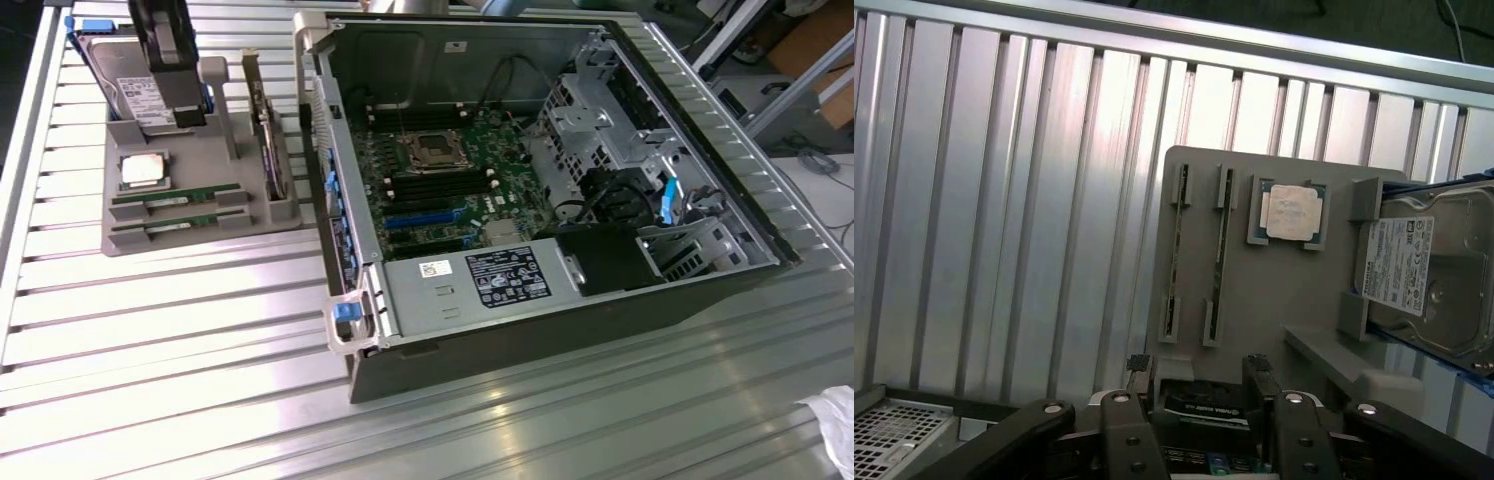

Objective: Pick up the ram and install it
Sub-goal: 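Pick up the ram and move it above insertion slot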

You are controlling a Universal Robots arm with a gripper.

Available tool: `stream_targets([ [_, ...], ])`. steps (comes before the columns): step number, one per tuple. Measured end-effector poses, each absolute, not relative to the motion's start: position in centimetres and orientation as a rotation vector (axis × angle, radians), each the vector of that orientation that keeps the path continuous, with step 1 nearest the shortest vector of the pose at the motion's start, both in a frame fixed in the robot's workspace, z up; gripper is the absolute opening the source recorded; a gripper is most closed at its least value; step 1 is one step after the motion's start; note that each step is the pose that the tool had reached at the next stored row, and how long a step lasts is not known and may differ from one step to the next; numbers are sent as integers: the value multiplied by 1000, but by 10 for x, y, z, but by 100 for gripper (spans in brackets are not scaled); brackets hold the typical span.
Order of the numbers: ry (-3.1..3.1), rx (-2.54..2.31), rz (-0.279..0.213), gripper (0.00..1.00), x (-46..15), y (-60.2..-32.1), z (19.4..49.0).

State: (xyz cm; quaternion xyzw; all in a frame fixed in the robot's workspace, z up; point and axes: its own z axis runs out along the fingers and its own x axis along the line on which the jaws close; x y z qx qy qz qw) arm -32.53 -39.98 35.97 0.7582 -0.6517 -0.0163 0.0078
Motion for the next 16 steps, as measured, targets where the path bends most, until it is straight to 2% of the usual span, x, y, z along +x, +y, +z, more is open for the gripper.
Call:
stream_targets([
  [16,-2027,2379,-51,48,-325,-400,353],
])
